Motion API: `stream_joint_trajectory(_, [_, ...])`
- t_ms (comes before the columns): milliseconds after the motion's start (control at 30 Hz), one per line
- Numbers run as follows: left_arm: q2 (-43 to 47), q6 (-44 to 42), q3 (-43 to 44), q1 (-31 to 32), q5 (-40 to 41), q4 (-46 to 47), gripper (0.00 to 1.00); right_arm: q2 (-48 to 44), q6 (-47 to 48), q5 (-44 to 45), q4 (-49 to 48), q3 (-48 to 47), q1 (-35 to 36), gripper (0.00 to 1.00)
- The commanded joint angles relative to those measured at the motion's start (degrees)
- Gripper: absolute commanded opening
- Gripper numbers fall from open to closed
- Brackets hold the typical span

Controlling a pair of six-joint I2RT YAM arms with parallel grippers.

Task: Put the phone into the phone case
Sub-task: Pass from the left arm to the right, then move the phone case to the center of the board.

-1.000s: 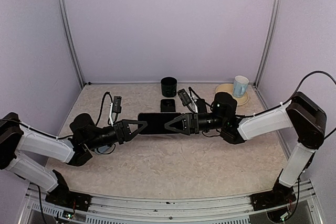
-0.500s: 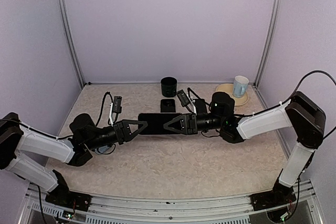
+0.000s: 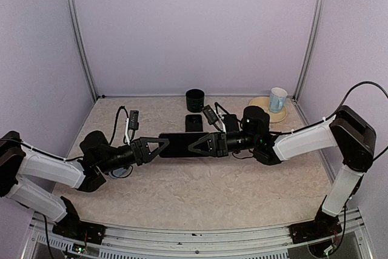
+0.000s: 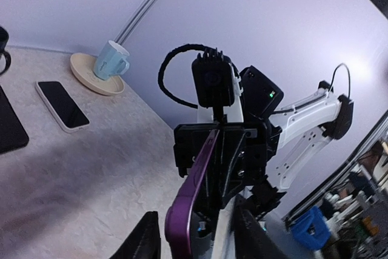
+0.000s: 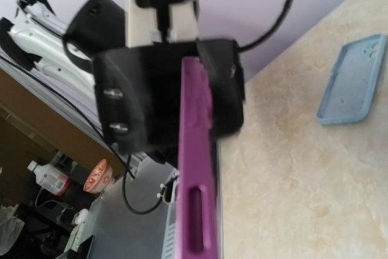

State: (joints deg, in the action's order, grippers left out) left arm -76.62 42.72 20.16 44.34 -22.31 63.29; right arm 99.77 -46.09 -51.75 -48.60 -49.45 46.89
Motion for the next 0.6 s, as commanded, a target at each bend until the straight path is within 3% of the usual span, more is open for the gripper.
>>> stream_joint_trajectory(0, [3.0,-1.7,0.0,-0.8,2.3,-2.9,0.52,-1.0,2.3,0.1,2.3,-2.0,0.6,0.00])
stream_joint_trajectory(133, [6.0,-2.1,-0.2,-1.1,5.5,-9.0,0.76,-2.4,4.1,0.7,4.9,-2.1,-0.1,0.00])
stream_joint_trajectory(300, [10.3,-1.3,-0.4,-1.3,14.9,-20.3,0.96,-4.0,6.3,1.9,8.4,-1.8,-1.3,0.00])
stream_joint_trajectory(567, [16.6,3.9,0.1,-2.7,26.8,-39.5,0.99,-7.2,11.0,5.9,15.8,-1.4,-2.8,0.00])
